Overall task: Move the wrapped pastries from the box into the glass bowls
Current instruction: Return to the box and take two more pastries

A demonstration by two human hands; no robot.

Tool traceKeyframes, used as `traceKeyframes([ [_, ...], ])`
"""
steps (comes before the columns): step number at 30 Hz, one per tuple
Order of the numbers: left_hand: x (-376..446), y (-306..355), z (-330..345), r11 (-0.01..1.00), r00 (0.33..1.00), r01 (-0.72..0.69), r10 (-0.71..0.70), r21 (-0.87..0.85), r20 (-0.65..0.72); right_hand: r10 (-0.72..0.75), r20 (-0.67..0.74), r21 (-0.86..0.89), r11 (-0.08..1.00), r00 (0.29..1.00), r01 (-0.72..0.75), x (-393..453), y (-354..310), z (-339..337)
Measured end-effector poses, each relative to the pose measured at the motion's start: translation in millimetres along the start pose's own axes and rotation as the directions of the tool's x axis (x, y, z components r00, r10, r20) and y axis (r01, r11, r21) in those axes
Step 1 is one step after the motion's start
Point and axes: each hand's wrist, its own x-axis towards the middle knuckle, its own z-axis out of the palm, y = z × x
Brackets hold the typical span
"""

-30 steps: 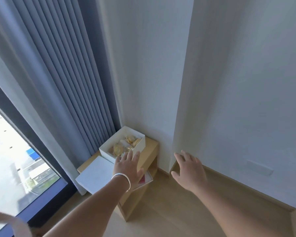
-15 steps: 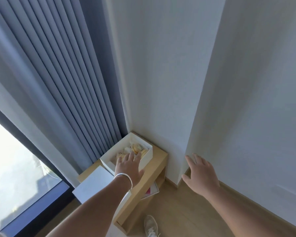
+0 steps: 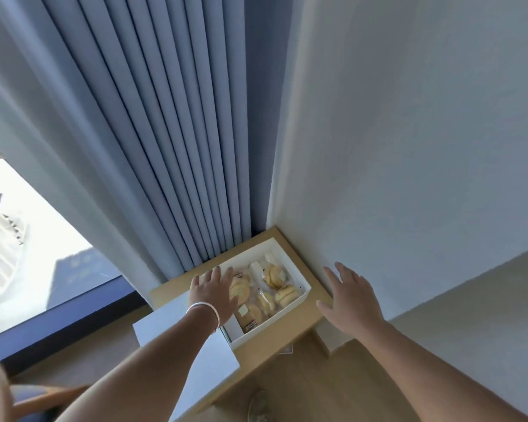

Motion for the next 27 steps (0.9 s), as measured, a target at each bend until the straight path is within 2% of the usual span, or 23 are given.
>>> traceKeyframes([
  [5, 14.0, -19.4, 13.5, 0.995, 0.995, 0.085, -0.083, -0.046, 0.057, -0.118, 0.082, 0.003, 0.993, 0.99, 0.118, 49.6, -27.0, 10.6],
  [11, 24.5, -25.6, 39.3, 0.979, 0.981, 0.159, -0.142, -0.127, 0.135, -0.267, 0.226, 0.032, 0.963, 0.937, 0.267, 100.6, -54.8, 37.4],
  [19, 61.2, -11.3, 91.2, 0.933, 0.948, 0.259, -0.196, -0.25, 0.251, -0.462, 0.412, 0.067, 0.875, 0.785, 0.48, 152.8, -74.4, 102.3],
  [27, 120.7, -1.7, 145.2, 0.905, 0.925, 0.274, -0.156, -0.326, 0.345, -0.636, 0.408, 0.109, 0.746, 0.655, 0.657, 184.7, -87.4, 175.4],
])
